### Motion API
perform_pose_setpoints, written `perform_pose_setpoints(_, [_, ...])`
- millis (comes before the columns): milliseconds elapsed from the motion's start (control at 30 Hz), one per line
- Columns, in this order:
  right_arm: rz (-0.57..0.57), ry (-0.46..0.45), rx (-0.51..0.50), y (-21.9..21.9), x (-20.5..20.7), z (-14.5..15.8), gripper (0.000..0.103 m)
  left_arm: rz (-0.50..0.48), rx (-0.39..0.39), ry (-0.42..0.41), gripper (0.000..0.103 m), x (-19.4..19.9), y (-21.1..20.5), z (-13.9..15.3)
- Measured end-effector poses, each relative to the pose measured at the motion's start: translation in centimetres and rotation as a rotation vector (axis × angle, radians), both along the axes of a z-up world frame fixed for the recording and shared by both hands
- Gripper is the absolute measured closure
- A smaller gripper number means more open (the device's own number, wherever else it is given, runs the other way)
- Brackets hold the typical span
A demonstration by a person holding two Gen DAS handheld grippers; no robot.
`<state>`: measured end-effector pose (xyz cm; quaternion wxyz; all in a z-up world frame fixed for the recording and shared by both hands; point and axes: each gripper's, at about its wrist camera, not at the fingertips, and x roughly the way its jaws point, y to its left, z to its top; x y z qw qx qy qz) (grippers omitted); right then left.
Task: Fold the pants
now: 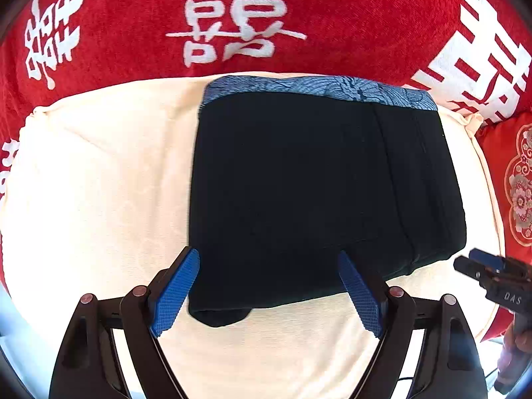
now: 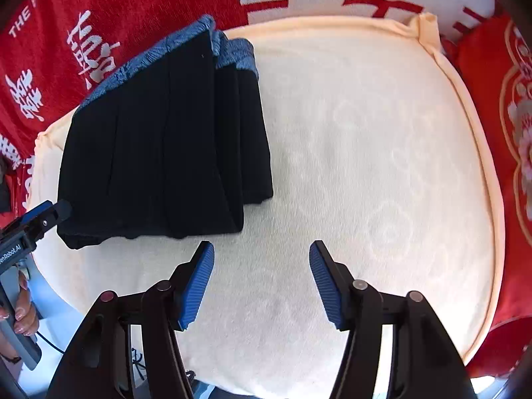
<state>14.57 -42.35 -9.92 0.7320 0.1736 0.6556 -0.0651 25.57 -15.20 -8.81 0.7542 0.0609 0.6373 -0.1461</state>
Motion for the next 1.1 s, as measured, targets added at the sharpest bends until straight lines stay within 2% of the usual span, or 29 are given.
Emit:
perform_pose_setpoints(167, [-0.062,0.026,0.027,0.2,-1.1,0.0,0.031,0.006,-0.002,0.007,0.017,0.3,1.4,-0.2])
perform_pose_setpoints(600, [-0.039,0.037,0.015,2.1,-0.2,1.2,0.025,0.013,-0.001,0.013,0.017,1.4,2.0,-0.7])
perform_pose_setpoints(700, [-0.032,0.024,0.018,2.3,0.1,1.5,0.025,0.007,-0.007,0.007,0.000,1.4,2.1,-0.6])
perform_pose_setpoints(1100, [-0.062,-0.049,0.080,0.6,0.5,2.2,0.021,0.022,-0.010,0.069,0.000,2.4,2.2,-2.0])
